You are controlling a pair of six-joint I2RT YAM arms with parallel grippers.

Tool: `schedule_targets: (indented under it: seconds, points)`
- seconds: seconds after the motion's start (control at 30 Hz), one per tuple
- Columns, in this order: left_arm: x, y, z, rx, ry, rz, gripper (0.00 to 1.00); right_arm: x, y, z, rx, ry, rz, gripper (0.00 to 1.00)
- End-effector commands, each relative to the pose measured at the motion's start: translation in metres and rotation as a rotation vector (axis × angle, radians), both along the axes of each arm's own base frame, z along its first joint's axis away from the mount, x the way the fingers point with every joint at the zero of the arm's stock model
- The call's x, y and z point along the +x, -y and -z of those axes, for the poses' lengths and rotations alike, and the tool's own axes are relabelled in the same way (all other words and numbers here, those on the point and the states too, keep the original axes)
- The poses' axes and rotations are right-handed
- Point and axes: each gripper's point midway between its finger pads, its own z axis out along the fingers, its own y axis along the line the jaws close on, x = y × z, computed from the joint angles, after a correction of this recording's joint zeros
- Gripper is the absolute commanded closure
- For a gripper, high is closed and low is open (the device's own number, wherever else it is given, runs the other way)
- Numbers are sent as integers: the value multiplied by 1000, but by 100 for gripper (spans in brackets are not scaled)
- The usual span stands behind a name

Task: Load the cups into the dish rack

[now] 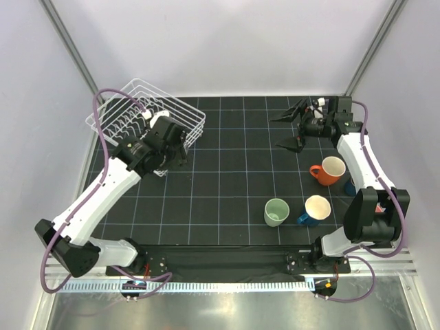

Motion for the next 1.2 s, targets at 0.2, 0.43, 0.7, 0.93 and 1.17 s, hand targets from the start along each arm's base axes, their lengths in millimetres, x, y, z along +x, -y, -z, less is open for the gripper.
schedule_targets:
  seconds: [0.2, 0.43, 0.7, 0.93, 1.17]
  points:
    - [27, -19, -12, 56, 51, 9, 100, 15, 0, -1, 173, 52, 29, 0]
    - [35, -26, -17, 84, 67, 10, 100, 28, 27, 48, 5, 44, 170, 0]
    - [58, -59, -67, 103, 165, -133, 100, 24, 67, 158, -594, -96, 251, 0]
    - [77, -61, -66, 91, 132, -213, 100, 16, 74, 214, -948, -182, 170, 0]
    - [125, -70, -63, 22, 127, -259, 100, 32, 70, 223, -1084, -53, 172, 0]
